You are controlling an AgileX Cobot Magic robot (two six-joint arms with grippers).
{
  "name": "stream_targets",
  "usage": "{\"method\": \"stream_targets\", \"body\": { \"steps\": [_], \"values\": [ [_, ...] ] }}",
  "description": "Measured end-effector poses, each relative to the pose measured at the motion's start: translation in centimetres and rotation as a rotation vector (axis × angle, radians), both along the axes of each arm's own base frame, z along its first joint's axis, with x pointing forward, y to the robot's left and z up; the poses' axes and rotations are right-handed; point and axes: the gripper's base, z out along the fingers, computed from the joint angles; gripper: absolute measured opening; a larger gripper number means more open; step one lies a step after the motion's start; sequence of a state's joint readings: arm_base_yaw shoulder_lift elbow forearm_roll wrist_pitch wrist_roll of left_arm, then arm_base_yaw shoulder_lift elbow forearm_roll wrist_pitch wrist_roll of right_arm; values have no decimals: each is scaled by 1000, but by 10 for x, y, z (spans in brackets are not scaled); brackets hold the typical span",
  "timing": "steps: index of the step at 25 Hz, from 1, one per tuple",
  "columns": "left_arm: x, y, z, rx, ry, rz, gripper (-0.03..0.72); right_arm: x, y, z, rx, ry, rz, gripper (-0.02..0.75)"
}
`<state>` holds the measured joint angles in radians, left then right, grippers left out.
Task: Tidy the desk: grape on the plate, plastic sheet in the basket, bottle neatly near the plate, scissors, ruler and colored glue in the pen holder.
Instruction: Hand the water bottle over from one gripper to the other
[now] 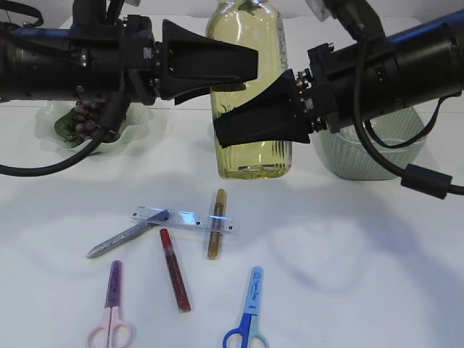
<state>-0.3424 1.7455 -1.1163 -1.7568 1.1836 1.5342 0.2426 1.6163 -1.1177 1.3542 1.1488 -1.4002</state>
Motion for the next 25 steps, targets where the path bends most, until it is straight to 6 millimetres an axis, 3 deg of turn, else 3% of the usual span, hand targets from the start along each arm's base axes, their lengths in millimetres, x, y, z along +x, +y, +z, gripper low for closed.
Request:
{"method": "stream_targets", "body": {
  "steps": [22, 25],
  "values": [
    [0, 0, -1, 0, 0, -1, 567, 0, 0, 0, -2, -2, -1, 514],
    [0, 0, -1, -3, 40, 1, 613, 0, 0, 0, -2, 3, -3, 514]
  ]
}}
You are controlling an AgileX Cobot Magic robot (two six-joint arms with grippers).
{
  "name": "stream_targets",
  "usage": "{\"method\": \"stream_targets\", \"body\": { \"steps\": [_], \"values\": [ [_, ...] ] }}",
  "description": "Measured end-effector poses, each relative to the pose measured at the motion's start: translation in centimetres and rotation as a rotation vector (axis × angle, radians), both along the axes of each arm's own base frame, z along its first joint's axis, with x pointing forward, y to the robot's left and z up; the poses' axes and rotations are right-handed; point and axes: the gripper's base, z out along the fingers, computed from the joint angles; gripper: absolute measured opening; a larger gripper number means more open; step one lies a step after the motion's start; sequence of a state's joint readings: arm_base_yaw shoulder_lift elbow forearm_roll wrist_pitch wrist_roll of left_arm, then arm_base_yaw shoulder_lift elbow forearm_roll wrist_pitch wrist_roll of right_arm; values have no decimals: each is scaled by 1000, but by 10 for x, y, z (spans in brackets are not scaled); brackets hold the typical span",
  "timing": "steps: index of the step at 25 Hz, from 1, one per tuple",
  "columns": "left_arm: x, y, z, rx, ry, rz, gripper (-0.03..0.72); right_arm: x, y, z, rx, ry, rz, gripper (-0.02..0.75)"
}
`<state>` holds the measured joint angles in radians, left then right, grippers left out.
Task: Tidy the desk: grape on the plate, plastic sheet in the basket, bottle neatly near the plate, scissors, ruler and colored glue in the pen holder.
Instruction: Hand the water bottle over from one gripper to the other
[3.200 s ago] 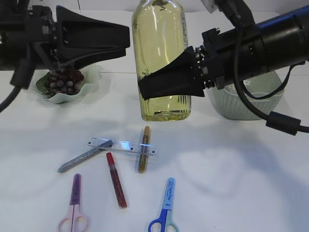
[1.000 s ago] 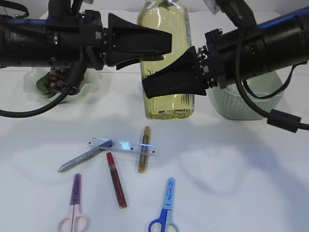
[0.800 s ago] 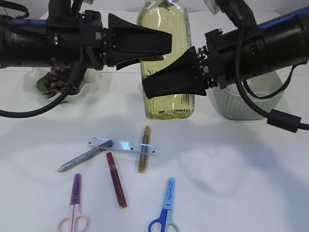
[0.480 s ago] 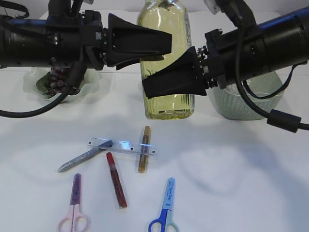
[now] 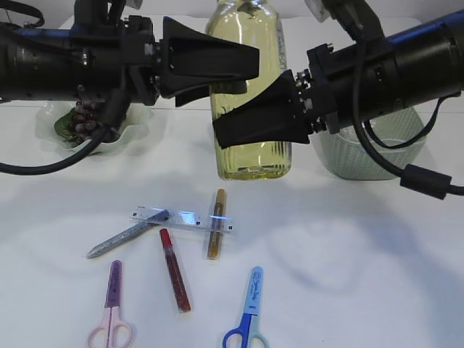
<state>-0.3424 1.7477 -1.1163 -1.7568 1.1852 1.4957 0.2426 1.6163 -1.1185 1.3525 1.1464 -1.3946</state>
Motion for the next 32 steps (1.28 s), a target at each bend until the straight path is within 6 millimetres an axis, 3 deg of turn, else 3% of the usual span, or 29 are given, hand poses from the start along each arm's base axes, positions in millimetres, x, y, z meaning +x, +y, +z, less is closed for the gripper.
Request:
{"method": "stream_targets", "body": {
  "steps": [3, 8, 32],
  "values": [
    [-1, -1, 0, -1, 22, -1, 669, 0, 0, 0, 1, 1, 4, 514],
    [-1, -2, 0, -2, 34, 0, 677, 0, 0, 0, 2, 4, 3, 514],
    [17, -13, -9, -42, 42, -50, 599, 0, -2, 2, -18, 17, -32, 514]
  ]
}}
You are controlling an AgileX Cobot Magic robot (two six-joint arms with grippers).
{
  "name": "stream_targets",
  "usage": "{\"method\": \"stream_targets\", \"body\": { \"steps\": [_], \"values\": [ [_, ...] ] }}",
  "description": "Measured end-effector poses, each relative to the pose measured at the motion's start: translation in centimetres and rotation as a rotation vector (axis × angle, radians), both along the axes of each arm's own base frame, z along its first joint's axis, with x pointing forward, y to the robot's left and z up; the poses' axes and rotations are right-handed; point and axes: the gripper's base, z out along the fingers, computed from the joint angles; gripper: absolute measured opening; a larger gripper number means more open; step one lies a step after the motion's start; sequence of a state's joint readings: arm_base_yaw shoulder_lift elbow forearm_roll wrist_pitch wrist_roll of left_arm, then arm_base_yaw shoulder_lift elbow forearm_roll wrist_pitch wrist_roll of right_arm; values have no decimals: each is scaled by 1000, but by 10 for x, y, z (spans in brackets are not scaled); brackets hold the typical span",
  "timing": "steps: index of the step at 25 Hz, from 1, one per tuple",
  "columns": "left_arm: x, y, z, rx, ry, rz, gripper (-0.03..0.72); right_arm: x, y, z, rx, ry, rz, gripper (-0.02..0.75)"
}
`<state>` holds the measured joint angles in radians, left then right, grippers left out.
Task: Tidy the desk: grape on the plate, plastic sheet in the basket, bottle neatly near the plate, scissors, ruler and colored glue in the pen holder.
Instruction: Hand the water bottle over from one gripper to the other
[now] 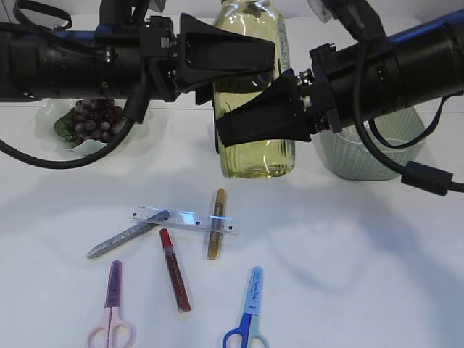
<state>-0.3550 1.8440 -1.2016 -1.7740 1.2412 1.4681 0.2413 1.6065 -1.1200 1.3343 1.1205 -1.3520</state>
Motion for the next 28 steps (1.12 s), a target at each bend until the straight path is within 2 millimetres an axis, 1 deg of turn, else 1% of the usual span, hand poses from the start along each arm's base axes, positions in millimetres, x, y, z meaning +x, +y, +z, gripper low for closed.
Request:
{"method": "stream_targets", "body": {
  "steps": [9, 17, 28],
  "values": [
    [-1, -1, 0, 0, -2, -3, 553, 0, 0, 1, -1, 1, -1, 514],
    [0, -1, 0, -3, 0, 0, 463, -1, 0, 1, -1, -1, -1, 514],
    [0, -1, 0, -5, 0, 1, 456, -1, -1, 1, -5, -3, -1, 514]
  ]
}}
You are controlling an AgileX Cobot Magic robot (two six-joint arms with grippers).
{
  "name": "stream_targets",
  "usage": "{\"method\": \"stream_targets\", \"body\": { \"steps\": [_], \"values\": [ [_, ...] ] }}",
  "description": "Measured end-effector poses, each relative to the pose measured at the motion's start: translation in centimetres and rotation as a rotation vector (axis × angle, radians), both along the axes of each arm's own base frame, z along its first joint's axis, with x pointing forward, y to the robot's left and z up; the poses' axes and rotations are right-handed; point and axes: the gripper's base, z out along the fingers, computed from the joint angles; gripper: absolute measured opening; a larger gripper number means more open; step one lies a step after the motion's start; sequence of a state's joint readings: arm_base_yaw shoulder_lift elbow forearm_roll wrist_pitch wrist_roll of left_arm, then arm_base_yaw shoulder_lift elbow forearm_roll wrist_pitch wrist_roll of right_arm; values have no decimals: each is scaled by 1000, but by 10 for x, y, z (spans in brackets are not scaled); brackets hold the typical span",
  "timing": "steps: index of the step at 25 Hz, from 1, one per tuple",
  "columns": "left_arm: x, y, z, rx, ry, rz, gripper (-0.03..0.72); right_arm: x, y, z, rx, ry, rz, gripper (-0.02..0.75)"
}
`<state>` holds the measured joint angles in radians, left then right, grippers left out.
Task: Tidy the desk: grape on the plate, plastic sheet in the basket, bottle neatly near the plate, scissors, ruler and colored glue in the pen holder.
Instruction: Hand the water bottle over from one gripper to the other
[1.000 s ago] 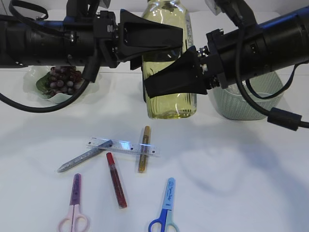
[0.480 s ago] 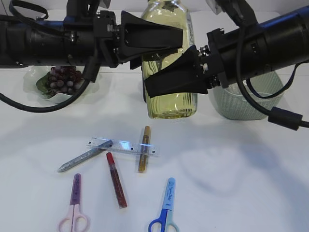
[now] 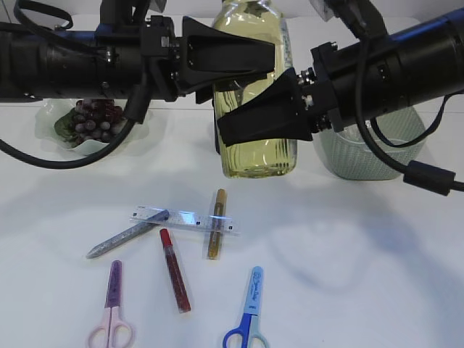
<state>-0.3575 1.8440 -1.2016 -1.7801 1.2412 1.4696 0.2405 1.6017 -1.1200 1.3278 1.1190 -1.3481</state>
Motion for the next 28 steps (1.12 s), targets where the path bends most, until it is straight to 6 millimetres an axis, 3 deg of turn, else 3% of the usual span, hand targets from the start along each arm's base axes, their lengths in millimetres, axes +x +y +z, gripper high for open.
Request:
{"method": "stream_targets", "body": {
  "steps": [9, 18, 28],
  "values": [
    [0, 0, 0, 0, 0, 0, 455, -1, -1, 0, -12, -3, 4, 520],
    [-2, -1, -4, 36, 16, -14, 444, -2, -1, 0, -34, 8, 7, 638],
    [1, 4, -7, 63, 22, -8, 443, -2, -3, -3, -70, 21, 6, 647]
  ]
}}
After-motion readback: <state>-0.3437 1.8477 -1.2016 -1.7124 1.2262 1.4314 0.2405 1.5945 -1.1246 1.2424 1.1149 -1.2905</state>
